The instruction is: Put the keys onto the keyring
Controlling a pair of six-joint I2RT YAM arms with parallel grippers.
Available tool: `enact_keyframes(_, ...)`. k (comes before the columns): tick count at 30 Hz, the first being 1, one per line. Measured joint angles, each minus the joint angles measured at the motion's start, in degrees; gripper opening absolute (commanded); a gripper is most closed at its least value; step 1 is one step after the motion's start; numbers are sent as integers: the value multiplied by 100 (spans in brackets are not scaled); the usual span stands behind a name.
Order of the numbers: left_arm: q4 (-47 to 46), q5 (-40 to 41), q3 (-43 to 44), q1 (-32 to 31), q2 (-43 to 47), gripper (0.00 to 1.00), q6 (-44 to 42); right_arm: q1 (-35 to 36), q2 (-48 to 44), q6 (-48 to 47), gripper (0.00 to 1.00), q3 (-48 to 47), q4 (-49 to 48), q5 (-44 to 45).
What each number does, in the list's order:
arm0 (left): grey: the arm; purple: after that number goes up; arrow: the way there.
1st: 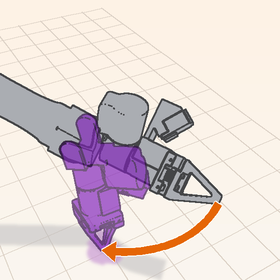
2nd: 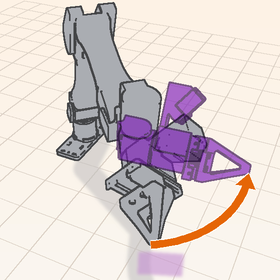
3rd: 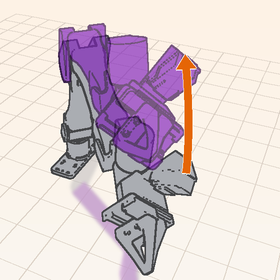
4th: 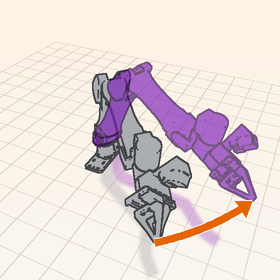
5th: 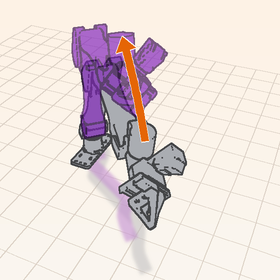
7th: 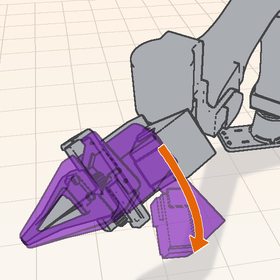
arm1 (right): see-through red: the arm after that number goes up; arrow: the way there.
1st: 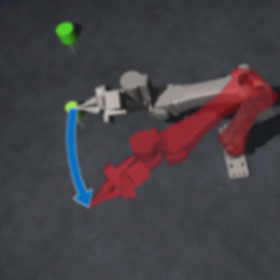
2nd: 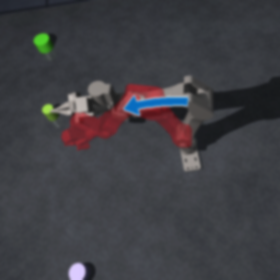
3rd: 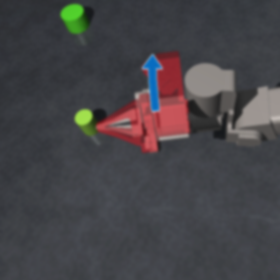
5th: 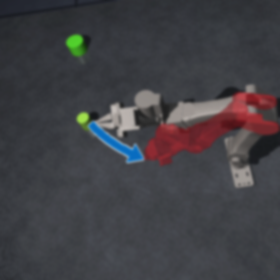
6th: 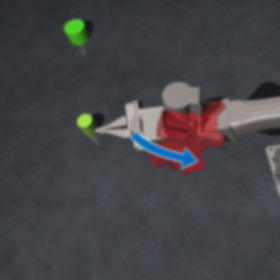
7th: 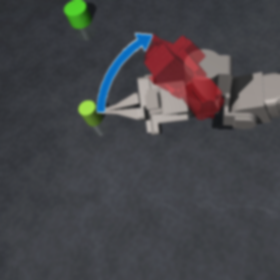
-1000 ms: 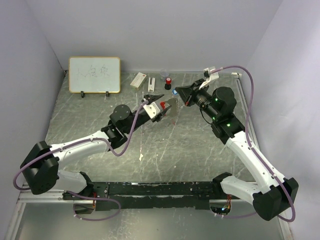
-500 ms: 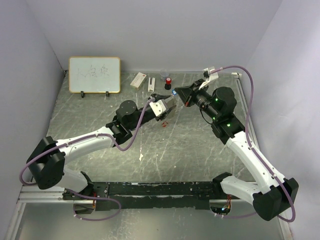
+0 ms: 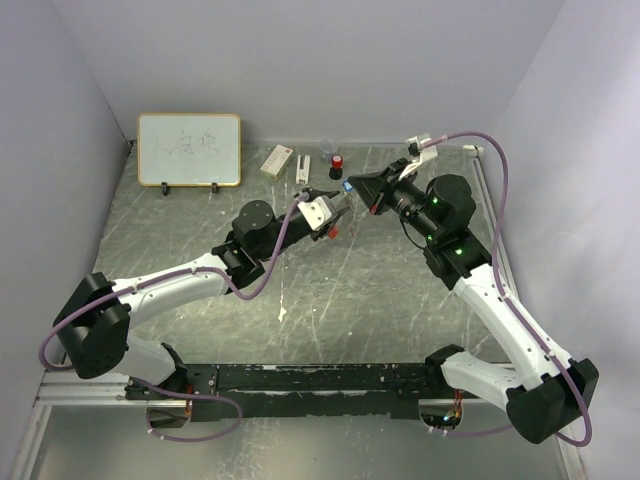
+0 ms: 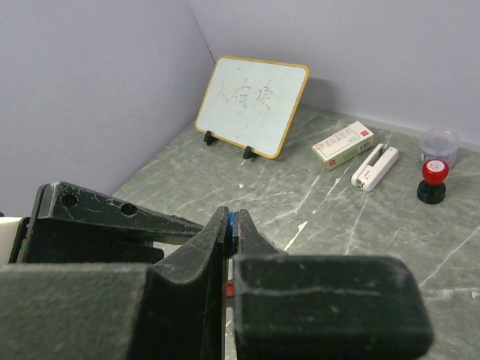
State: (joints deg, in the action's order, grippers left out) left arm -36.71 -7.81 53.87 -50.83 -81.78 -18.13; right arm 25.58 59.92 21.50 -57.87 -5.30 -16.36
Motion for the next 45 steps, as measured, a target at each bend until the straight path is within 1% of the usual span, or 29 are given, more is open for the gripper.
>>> enact_keyframes(4,0,122,0,0,0,52,20,4,-9,20,0,0,0,-44)
enact_keyframes(8,-4,181,0,0,-2,57,63,4,-11,31,0,0,0,-79)
enact_keyframes(12,-7,225,0,0,-11,59,101,7,-11,37,0,0,0,-85)
enact_keyframes(37,-37,538,96,0,-144,60,103,79,24,44,0,0,-79,-101)
enact_keyframes(45,-131,697,96,0,-186,57,101,87,33,39,0,0,-79,-98)
